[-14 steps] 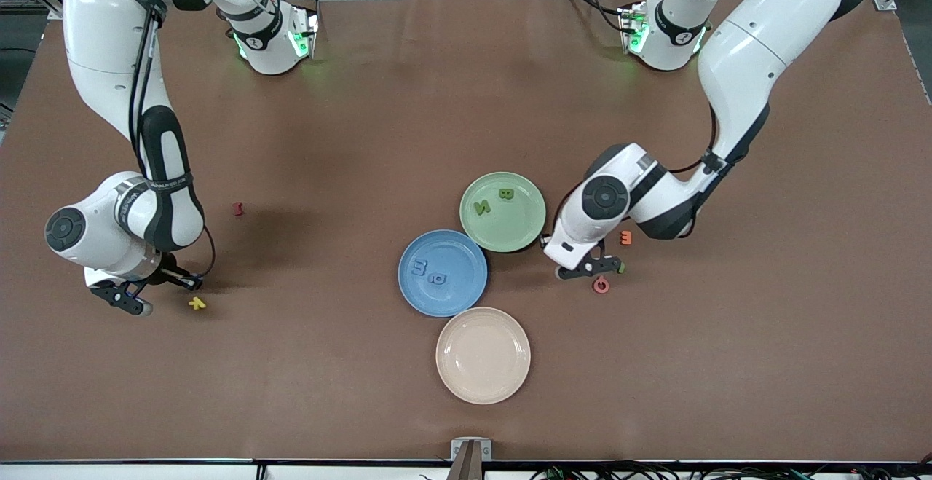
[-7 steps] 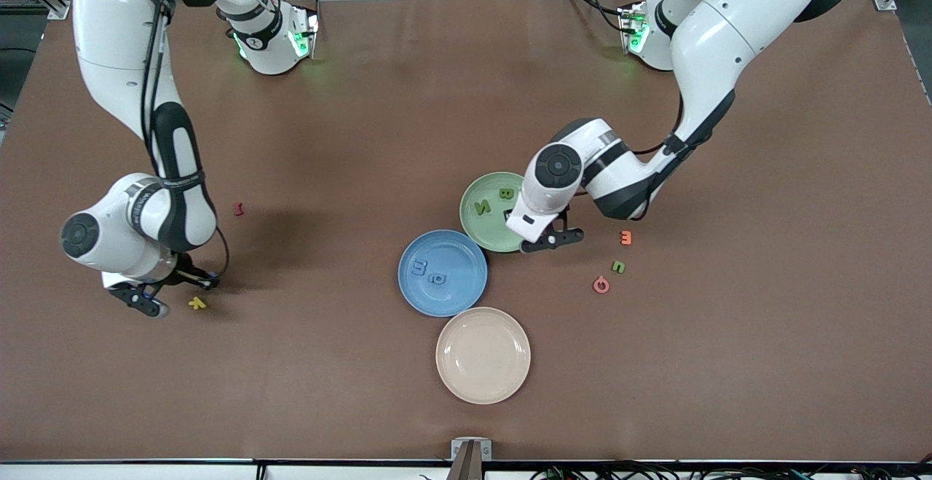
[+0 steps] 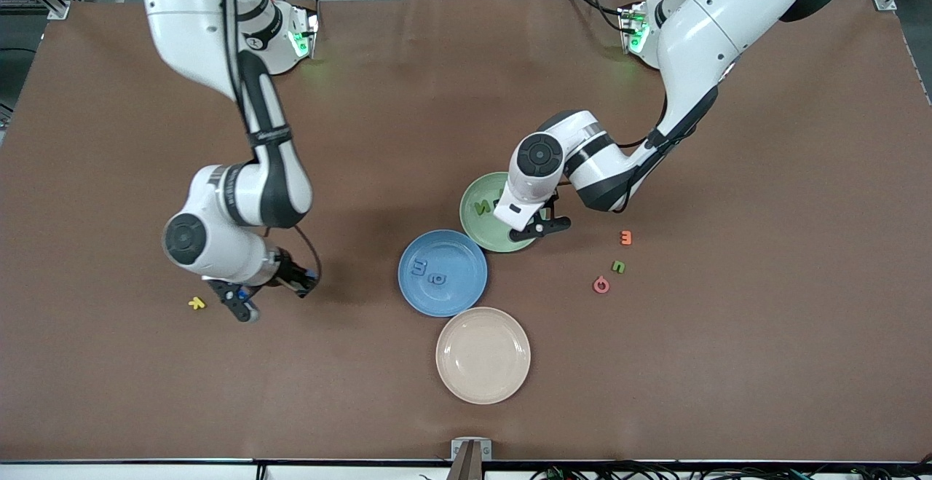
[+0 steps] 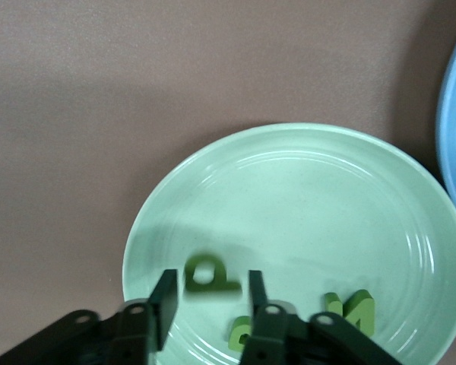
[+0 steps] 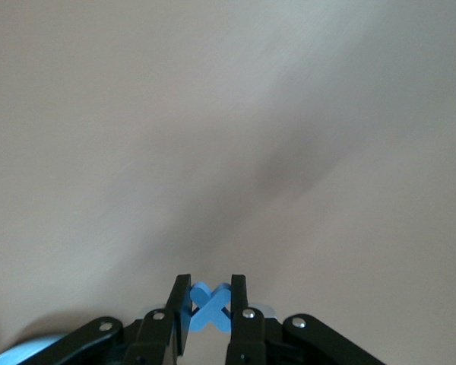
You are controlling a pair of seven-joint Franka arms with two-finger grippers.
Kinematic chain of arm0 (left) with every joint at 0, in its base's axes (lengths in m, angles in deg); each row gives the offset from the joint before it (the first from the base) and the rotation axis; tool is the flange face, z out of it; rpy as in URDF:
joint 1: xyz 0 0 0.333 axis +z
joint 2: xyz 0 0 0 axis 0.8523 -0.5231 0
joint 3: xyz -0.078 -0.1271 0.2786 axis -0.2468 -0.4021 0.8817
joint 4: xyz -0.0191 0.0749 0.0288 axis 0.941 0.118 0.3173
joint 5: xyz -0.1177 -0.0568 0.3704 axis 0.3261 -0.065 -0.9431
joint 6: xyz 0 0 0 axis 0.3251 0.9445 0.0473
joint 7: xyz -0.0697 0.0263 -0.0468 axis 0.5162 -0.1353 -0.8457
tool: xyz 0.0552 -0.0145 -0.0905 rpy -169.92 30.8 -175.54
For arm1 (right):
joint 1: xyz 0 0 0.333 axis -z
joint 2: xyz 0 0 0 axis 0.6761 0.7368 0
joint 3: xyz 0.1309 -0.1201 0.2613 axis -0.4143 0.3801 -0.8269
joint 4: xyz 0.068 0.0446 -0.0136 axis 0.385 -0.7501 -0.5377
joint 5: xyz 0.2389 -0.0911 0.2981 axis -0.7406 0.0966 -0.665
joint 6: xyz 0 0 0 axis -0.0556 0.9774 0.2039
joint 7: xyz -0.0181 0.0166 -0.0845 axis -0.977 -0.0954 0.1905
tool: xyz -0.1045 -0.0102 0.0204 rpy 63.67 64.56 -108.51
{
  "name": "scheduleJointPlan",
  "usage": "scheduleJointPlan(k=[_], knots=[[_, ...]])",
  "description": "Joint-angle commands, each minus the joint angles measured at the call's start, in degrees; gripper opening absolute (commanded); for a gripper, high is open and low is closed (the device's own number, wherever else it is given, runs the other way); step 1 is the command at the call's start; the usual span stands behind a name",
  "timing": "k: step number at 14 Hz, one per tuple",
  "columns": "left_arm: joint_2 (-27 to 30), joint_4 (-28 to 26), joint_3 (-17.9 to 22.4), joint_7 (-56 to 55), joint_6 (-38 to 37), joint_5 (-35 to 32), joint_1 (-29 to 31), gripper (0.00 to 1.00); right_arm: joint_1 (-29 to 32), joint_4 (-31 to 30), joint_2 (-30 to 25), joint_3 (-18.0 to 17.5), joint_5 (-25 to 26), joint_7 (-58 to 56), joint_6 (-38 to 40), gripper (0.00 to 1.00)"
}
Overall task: Sort letters by color into matching plates
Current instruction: 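Drop the blue X on the blue plate while the left gripper drops green P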
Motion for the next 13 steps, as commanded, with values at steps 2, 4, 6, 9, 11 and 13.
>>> scheduleJointPlan(k=[2,4,6,9,11,13], knots=[[1.19,-0.67,0.02,-0.28,-0.53,-0.55,0.38,0.94,-4.95,3.25,1.15,-2.97,-1.06,14.14,-0.26,0.00],[1.46,-0.67,0.02,0.07,-0.70,-0.55,1.16,0.95,-8.11,3.25,1.24,-4.64,-0.98,19.07,-3.94,0.02],[1.63,-0.75,0.02,2.61,-0.70,-0.55,3.35,0.95,-11.19,3.16,2.12,-4.82,-0.98,22.59,-6.24,0.02],[2.69,-1.45,0.02,9.45,-1.05,-0.63,7.57,0.95,-12.69,3.25,2.56,-4.83,-1.06,24.01,-6.59,0.18],[2.69,-1.46,0.02,13.59,-1.05,-0.98,10.30,0.95,-12.87,3.25,2.56,-4.83,-0.89,24.10,-6.95,1.00],[2.69,-1.28,0.02,17.89,-0.88,-2.38,13.28,0.95,-12.79,3.25,2.48,-4.82,-0.89,23.84,-6.86,1.00]])
